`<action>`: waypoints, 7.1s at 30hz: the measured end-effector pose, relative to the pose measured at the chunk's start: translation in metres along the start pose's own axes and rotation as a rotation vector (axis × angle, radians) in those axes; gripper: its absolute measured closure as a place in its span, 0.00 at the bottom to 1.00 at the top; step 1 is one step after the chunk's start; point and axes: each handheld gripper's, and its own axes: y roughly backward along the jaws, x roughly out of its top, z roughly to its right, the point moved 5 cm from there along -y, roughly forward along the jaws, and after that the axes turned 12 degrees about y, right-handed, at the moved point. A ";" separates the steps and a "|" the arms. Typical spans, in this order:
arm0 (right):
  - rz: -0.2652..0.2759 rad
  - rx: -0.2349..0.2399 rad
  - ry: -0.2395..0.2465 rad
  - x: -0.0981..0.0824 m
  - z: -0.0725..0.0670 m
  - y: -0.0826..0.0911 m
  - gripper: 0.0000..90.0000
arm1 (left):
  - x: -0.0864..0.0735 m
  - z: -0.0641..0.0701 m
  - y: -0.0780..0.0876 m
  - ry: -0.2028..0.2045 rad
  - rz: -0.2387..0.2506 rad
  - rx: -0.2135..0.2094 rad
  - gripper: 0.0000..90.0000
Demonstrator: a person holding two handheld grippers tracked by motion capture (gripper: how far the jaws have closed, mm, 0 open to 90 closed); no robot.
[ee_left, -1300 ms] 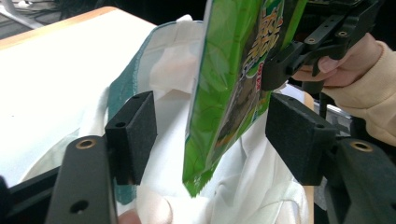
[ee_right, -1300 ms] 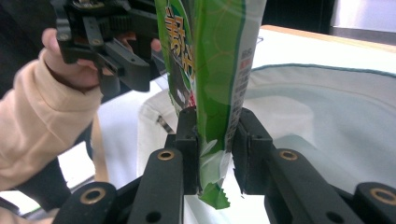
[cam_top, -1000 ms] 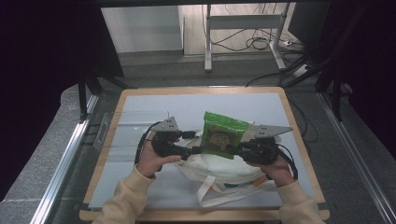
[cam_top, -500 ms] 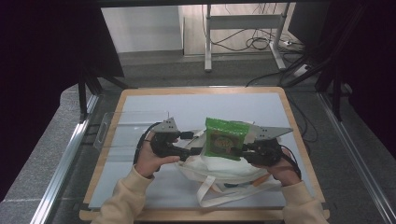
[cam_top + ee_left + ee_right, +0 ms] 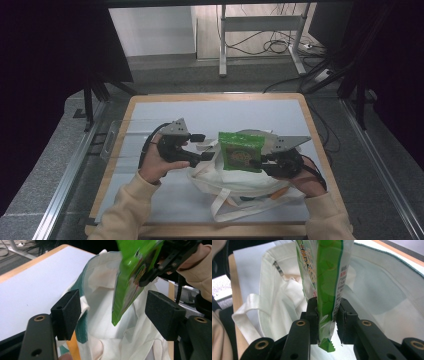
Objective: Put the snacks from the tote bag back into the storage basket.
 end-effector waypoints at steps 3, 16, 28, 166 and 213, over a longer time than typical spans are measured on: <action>-0.009 0.010 0.006 -0.001 0.001 -0.002 0.81 | 0.008 0.002 0.002 -0.037 -0.017 0.007 0.32; -0.123 0.057 0.061 0.004 0.001 -0.013 0.81 | 0.034 0.004 -0.021 -0.178 -0.168 -0.038 0.33; -0.213 0.074 0.138 0.018 0.000 -0.018 0.81 | 0.027 0.009 -0.045 -0.253 -0.342 -0.095 0.49; -0.049 -0.061 -0.105 -0.032 -0.002 0.012 0.46 | 0.055 -0.068 0.094 -0.123 -0.238 0.124 0.84; -0.056 -0.058 -0.107 -0.034 -0.002 0.011 0.46 | 0.046 -0.116 0.119 -0.046 -0.258 0.221 0.84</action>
